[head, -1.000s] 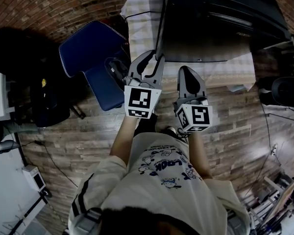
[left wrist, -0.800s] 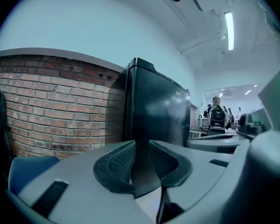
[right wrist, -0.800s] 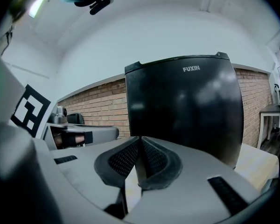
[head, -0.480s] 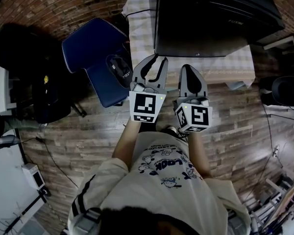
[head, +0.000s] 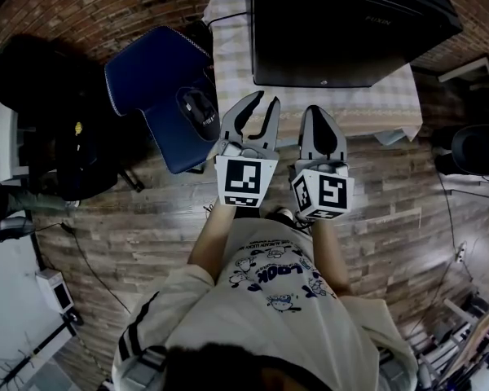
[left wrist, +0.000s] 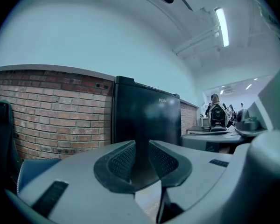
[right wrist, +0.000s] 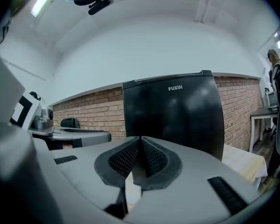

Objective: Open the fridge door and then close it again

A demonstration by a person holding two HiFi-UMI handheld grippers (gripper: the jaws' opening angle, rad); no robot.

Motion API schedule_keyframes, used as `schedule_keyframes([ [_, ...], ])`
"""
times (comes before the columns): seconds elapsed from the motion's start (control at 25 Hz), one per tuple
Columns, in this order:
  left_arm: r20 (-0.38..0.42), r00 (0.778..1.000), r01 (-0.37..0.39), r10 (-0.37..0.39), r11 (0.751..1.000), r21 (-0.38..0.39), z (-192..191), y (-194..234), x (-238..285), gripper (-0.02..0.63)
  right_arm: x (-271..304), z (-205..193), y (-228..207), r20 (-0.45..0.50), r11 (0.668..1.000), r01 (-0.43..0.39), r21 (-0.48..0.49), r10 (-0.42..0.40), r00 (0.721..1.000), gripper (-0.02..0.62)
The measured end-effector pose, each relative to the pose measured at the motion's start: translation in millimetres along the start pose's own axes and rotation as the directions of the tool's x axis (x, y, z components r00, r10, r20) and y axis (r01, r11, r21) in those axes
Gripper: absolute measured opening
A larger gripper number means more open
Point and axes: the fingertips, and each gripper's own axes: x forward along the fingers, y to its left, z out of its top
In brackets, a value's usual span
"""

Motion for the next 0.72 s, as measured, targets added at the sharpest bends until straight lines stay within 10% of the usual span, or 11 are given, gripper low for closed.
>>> schedule_keyframes([
  [0.72,0.018,0.999,-0.039,0.039,0.999,0.007,8,-22,-26,0.1,-30,5,-2,0.016,1.0,-0.012,0.003,0.012,1.0,0.033],
])
